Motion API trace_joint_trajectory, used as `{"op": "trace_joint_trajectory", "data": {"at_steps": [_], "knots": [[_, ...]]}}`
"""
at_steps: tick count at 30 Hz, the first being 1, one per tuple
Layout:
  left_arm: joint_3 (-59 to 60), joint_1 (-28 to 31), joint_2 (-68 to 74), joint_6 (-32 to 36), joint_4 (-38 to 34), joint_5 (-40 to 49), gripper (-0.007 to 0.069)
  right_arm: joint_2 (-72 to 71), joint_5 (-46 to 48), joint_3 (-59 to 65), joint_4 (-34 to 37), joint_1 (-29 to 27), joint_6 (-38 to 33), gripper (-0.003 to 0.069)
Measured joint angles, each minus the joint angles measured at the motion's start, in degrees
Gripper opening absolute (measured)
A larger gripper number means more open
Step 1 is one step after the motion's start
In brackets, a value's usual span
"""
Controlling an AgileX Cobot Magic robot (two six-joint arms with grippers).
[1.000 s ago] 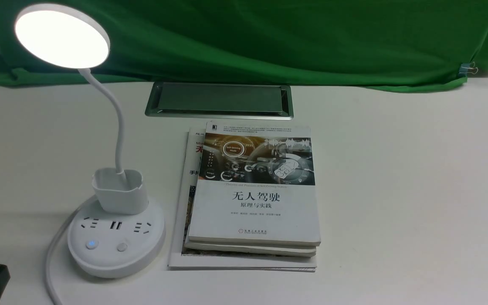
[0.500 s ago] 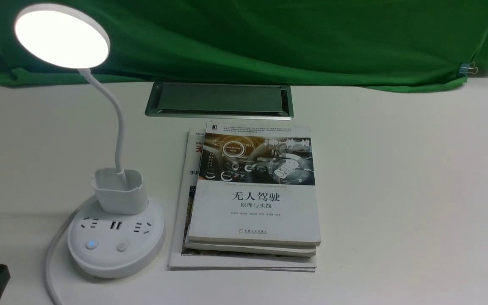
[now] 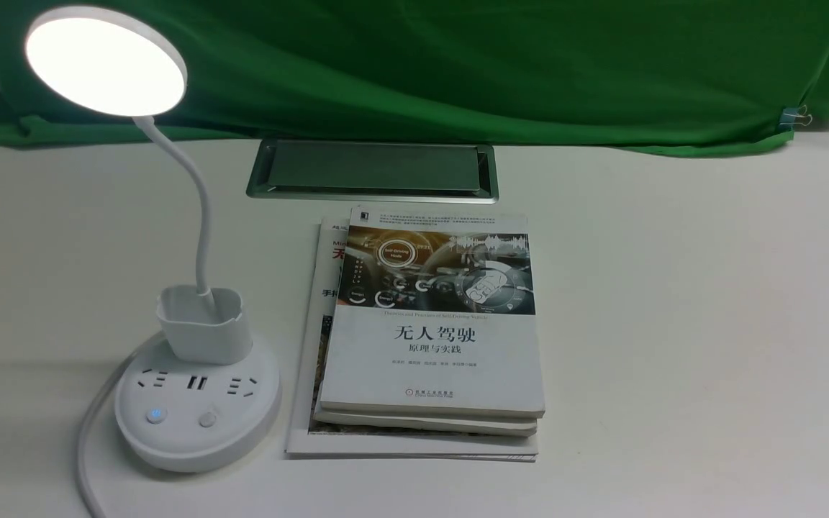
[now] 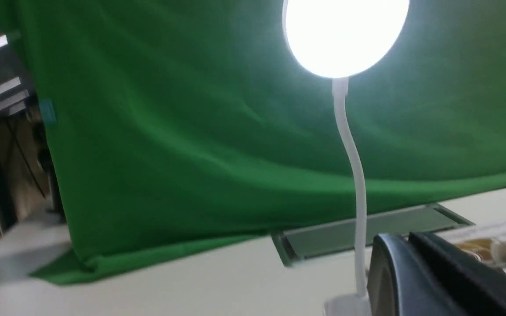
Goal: Turn off the desk lamp on the white desktop by hand.
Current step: 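Press the power button on the round power strip under the lamp with the left gripper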
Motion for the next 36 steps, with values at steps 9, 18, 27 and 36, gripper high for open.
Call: {"op": "trace_joint_trajectory", "data": {"at_steps": [9,18,27,36], "knots": [[0.00,-0.06,0.00,-20.45,-8.29,-8.32,0.0019,0.00,0.00,0.00,0.00,0.00,0.00,0.0035],[-7.28,-0.06,0.10,-25.20,-8.15,-7.02,0.0019,0.00,0.00,0.00,0.00,0.00,0.00,0.0035],[-25.66,-0.06,13.85,-25.20,-7.92,14.44,0.0019,0.00,-0.01,0.00,0.00,0.00,0.00,0.0035],[-27.11,-0.06,29.82,-21.56,-2.93,24.30,0.0019,0.00,-0.01,0.00,0.00,0.00,0.00,0.0035]]}}
